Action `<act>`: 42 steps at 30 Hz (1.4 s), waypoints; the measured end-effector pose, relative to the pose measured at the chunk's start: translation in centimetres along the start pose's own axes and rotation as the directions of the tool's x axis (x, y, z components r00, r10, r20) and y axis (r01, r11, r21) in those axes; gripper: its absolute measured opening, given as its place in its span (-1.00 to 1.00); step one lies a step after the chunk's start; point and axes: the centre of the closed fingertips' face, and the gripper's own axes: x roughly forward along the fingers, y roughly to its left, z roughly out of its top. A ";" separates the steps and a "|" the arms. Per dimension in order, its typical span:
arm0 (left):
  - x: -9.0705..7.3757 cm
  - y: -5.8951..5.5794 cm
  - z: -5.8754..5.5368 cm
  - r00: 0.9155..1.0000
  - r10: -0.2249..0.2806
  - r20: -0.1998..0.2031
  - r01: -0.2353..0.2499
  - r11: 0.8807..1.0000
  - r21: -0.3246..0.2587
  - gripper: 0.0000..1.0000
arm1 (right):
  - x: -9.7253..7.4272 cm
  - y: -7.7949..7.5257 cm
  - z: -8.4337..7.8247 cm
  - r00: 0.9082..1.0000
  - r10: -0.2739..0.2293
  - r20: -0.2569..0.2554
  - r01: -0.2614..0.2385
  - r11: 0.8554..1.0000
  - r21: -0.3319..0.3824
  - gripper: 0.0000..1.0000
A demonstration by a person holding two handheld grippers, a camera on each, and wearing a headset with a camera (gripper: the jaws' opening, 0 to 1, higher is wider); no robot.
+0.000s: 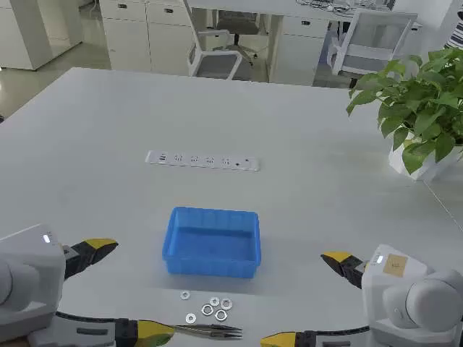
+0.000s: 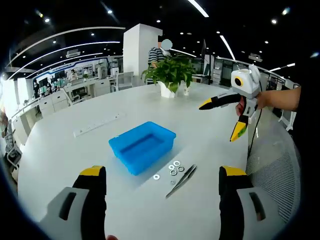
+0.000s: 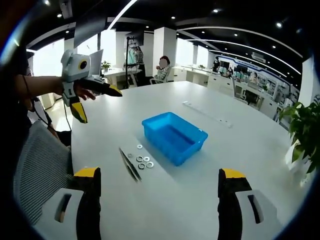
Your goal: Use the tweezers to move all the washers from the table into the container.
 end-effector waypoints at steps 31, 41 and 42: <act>-0.1 0.2 0.0 1.000 0.006 0.004 -0.006 1.000 0.002 0.99 | 0.0 0.2 0.0 1.000 0.010 -0.004 -0.010 1.000 -0.011 0.99; -0.2 0.3 0.0 1.000 0.007 0.006 -0.007 1.000 0.001 0.99 | -0.1 0.1 -0.1 1.000 0.011 -0.005 -0.011 1.000 -0.010 0.99; -0.2 0.3 0.0 1.000 0.007 0.007 -0.007 1.000 0.001 0.99 | -0.1 0.1 -0.1 1.000 0.012 -0.007 -0.012 1.000 -0.012 0.99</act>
